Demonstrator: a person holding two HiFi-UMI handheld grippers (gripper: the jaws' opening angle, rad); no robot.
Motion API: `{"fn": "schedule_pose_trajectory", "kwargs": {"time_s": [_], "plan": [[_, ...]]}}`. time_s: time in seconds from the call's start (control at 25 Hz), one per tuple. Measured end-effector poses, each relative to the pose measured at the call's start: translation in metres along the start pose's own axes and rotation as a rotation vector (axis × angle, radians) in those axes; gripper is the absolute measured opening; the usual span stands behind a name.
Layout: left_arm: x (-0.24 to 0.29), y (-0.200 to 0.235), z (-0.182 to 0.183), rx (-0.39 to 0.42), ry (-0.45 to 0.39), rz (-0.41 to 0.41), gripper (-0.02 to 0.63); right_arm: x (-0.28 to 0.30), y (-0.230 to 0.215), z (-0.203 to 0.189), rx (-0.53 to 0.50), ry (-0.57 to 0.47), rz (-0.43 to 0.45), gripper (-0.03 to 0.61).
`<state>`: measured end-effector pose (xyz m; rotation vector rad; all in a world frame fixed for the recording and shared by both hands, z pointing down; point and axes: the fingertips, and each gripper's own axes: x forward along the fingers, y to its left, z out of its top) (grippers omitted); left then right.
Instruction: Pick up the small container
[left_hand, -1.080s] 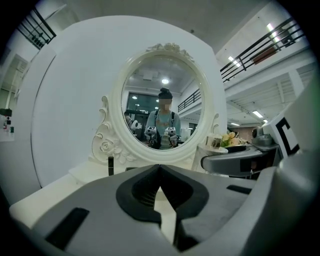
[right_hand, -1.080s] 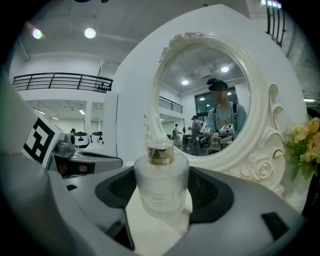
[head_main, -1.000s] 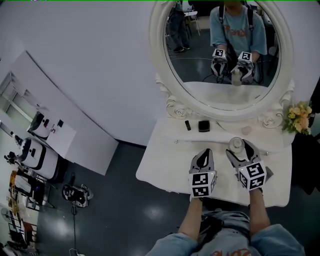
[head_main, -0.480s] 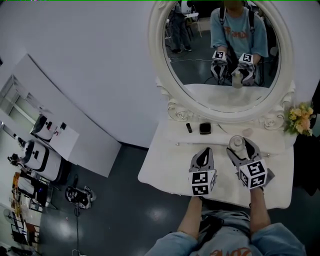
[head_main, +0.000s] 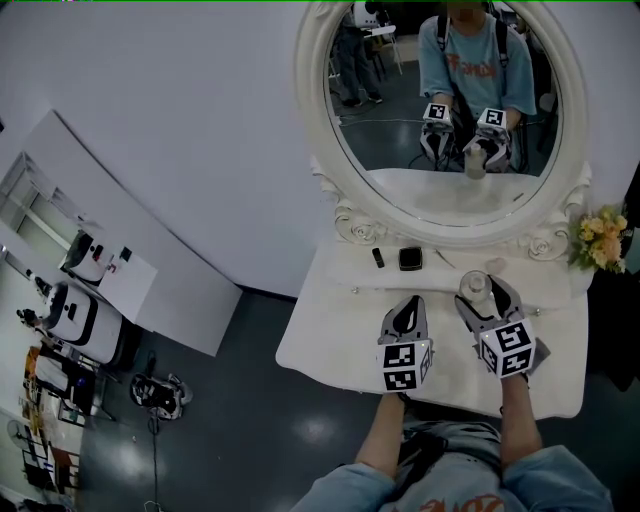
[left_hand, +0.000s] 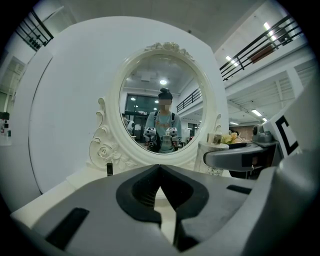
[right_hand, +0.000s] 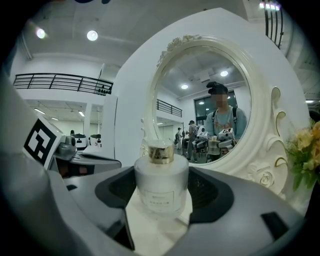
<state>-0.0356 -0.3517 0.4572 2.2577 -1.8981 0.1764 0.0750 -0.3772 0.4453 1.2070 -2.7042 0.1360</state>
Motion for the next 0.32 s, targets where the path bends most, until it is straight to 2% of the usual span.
{"fn": "schedule_pose_trajectory", "kwargs": {"time_s": [0.32], "plan": [[-0.0017, 0.0077, -0.0004, -0.017, -0.004, 0.005, 0.02, 0.0034, 0.0041, 0.0013, -0.007, 0.001, -0.002, 0.322]]}}
